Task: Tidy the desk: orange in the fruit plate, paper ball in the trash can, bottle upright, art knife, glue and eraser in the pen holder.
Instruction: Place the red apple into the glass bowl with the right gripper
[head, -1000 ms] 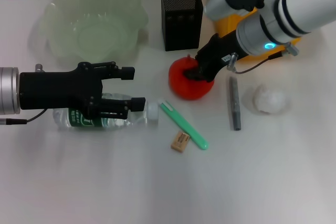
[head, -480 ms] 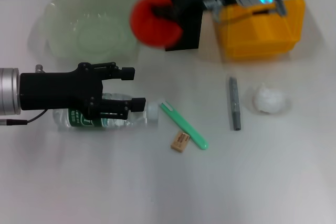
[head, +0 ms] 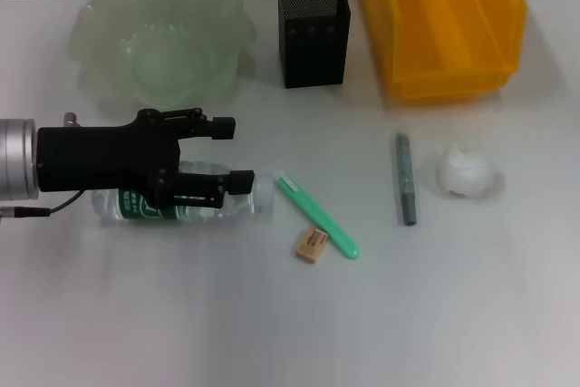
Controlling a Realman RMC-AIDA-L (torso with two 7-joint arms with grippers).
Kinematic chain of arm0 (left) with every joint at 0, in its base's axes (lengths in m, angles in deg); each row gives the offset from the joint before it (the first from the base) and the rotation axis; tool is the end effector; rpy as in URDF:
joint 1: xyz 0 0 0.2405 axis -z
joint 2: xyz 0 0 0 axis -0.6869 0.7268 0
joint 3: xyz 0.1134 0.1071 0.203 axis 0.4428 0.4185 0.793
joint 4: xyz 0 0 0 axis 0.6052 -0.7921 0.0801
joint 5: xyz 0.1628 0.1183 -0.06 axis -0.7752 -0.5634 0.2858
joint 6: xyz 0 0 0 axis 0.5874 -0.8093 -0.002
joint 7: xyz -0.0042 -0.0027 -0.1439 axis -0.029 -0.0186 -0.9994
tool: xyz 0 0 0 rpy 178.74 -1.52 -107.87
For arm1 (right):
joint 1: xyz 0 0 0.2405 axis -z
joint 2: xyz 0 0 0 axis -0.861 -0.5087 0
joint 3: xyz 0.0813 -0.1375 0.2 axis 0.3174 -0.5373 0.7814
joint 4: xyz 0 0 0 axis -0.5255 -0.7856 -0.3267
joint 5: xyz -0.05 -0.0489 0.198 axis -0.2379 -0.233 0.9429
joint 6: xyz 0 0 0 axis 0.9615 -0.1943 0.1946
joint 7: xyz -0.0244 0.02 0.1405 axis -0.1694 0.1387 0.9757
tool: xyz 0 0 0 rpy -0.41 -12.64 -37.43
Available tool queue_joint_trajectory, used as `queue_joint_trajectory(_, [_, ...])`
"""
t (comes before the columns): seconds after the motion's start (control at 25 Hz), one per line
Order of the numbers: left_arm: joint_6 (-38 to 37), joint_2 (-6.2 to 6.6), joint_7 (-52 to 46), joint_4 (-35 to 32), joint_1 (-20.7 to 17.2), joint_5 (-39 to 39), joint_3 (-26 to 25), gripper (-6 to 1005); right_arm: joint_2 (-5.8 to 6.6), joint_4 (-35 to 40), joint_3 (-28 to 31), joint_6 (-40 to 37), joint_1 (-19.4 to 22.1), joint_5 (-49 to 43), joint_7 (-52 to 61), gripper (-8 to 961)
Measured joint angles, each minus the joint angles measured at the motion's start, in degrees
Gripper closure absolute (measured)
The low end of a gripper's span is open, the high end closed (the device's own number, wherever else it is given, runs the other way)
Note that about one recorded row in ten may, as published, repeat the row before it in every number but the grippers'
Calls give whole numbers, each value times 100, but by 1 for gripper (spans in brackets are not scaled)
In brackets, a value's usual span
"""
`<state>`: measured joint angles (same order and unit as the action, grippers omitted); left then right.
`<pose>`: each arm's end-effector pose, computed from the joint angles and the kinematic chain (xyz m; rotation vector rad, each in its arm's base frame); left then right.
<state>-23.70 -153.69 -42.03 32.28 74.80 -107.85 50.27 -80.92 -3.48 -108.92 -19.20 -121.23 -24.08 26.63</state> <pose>-0.2470 0.3185 0.0129 -2.8976 -0.4972 -0.7782 0.0258 0.4677 -0.0602 -2.5598 0.2191 0.5990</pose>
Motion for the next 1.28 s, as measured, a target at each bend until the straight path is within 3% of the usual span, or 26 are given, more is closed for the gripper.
queue_joint_trajectory(0.24, [-6,-19,3,0,23,3,0,154,-37,-789,-20,485,-697,979,-991,903])
queue_joint_trajectory(0.6, [-16,-32,0,14,32,67,0,154,-39,-979,-38,637,-953,1324,-1173,903])
queue_joint_trajectory(1.28, [-48,-101,-8,3,7,89,0,154,-34,-1085,-241,739,-980,1408,-1119,615])
